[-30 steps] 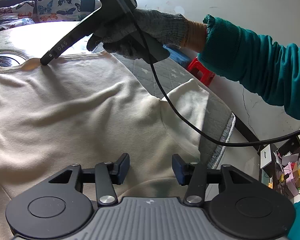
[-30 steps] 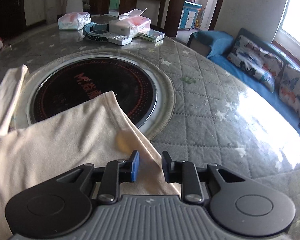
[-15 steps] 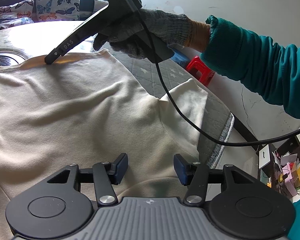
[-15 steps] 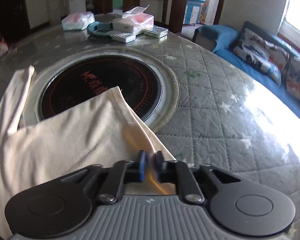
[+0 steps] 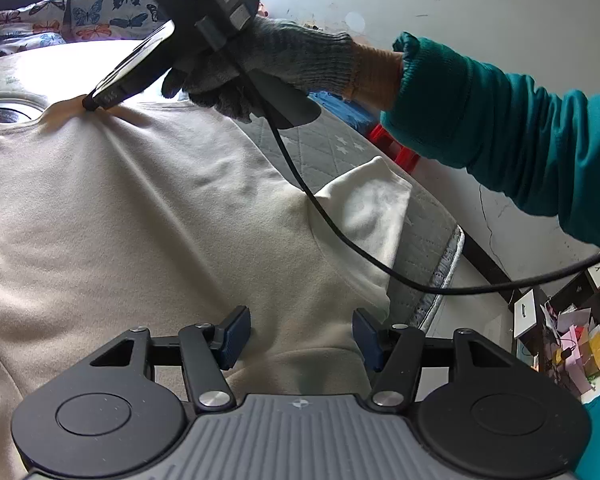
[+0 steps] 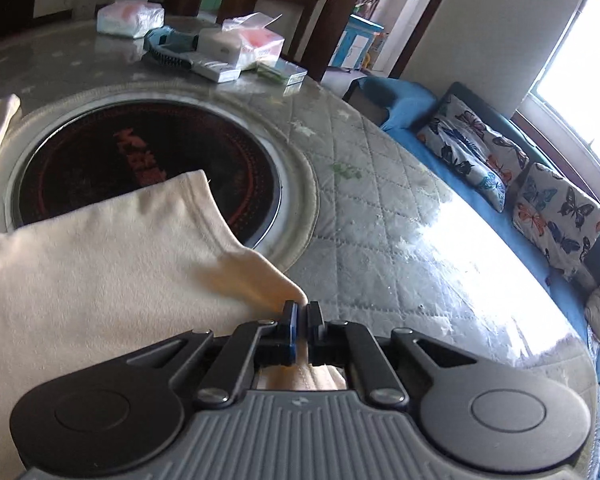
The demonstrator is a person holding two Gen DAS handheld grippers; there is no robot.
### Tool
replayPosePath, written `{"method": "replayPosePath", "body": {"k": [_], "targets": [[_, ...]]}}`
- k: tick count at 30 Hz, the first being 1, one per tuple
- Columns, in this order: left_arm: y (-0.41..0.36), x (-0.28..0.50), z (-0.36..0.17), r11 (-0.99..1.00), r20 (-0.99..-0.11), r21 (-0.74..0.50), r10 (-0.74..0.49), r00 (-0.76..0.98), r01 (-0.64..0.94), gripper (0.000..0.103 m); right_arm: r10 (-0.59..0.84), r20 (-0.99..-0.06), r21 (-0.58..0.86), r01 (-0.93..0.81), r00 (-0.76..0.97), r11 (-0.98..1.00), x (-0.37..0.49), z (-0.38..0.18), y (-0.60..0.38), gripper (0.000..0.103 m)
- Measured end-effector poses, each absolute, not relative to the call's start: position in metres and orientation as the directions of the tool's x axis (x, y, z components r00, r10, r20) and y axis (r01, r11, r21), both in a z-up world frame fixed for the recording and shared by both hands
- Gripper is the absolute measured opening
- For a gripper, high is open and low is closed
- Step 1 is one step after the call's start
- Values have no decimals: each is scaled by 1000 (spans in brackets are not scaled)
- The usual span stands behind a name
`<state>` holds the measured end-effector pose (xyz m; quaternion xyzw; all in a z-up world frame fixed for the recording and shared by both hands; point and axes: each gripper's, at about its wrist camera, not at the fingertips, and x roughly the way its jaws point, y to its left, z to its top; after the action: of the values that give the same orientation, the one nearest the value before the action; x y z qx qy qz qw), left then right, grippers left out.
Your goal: Fold clothes
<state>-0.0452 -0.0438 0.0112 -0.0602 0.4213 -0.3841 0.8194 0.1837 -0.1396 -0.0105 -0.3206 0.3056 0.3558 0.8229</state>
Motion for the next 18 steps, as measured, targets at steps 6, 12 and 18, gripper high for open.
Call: {"method": "replayPosePath", "body": {"k": [6,12,18], "targets": [[-40,-44,13,706,-646,-423,-675,358,568,60,403,-737,-234,-763,544,602,177,10,-165,14],[-16,-37,20,764,-640,-407,-629,441,500,60,381,-784,-109,-714,490,692,168,7,-205,14],[22,-24,15,851,-669,-386,-525,527,358,60,394,-766,-29,-639,508,769,179,-4,-224,14]]}}
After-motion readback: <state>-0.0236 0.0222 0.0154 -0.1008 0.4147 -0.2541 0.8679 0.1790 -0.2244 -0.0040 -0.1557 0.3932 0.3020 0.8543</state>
